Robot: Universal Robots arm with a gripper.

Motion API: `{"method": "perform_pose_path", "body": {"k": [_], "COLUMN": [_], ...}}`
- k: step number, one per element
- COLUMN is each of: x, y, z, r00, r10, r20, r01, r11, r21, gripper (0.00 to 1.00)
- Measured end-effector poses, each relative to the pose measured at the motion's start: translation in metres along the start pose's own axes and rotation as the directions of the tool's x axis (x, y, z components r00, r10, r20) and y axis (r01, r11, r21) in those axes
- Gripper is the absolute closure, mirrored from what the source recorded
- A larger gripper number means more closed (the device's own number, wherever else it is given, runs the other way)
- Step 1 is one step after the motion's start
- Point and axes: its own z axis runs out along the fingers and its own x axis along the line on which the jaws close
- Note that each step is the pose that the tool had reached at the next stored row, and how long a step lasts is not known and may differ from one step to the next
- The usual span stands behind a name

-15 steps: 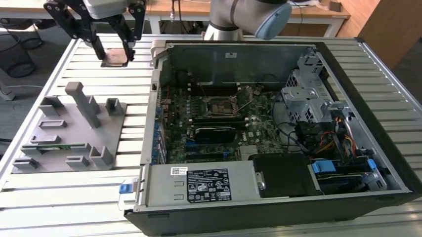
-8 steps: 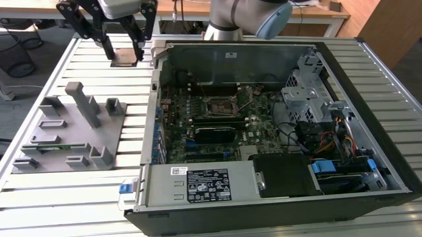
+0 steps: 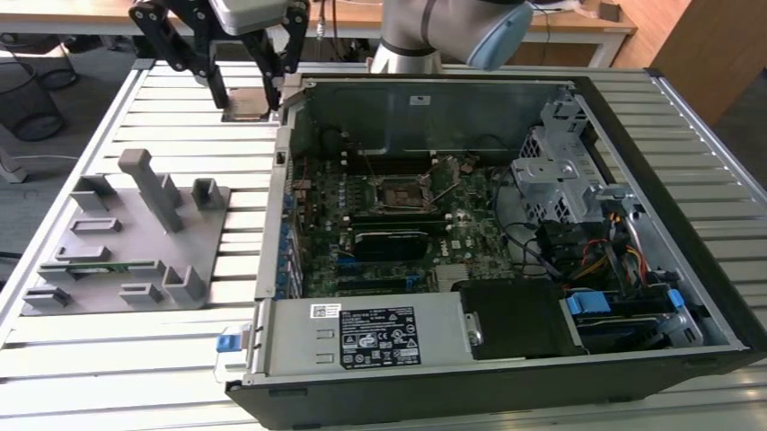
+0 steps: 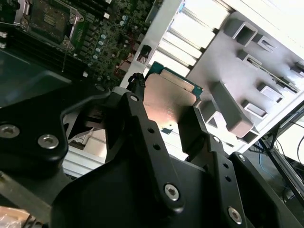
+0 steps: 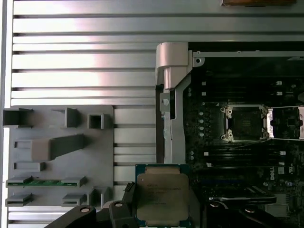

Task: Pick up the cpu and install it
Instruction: 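Pick up the cpu and move it towards the insertion slot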

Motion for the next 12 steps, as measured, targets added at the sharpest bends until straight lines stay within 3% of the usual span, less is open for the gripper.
{"method": "perform_pose_path", "body": {"k": [12], "x": [-0.0325], "y": [0.0007], "z": [0.0000], "r00": [1.0000], "r10": [0.000], "r20": [0.0001], "r01": [0.000], "r11": [1.0000], "r21": [-0.0001], "gripper": [0.47]}}
